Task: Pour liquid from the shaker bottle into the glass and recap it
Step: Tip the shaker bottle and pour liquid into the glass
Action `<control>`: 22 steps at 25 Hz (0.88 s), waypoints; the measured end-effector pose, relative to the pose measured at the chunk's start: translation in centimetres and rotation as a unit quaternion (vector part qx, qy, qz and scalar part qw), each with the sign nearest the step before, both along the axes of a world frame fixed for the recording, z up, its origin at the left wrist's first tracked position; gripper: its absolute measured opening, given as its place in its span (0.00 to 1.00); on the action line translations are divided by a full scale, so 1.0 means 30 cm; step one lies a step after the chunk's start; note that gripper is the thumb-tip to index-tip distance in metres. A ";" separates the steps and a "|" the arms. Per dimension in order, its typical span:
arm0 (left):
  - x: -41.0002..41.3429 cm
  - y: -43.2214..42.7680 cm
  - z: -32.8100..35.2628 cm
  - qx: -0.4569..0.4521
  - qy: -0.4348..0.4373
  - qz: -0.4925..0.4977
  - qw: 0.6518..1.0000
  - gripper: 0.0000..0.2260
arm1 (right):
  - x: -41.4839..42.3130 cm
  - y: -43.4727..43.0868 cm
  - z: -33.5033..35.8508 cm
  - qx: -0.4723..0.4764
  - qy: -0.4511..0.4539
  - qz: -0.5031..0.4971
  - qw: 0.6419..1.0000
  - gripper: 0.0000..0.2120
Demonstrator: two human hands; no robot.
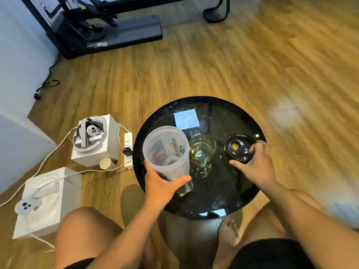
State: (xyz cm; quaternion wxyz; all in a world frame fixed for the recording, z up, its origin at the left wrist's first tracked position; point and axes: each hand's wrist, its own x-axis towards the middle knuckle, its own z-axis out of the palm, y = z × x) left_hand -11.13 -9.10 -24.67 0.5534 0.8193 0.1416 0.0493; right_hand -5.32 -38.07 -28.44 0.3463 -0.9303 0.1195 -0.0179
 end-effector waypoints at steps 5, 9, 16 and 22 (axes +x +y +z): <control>0.026 0.003 0.004 0.012 -0.017 0.000 1.000 0.48 | -0.010 -0.012 -0.029 -0.009 0.009 0.027 1.000 0.32; 0.029 0.035 0.044 0.063 -0.015 -0.027 0.998 0.48 | -0.031 -0.020 -0.048 0.009 0.003 0.055 0.998 0.15; 0.028 0.133 0.123 0.179 -0.007 -0.089 0.980 0.49 | -0.051 0.003 -0.029 0.187 0.023 -0.079 0.979 0.28; 0.072 0.159 0.200 0.246 -0.009 -0.140 0.959 0.45 | -0.057 0.026 0.014 0.473 0.128 -0.163 0.856 0.20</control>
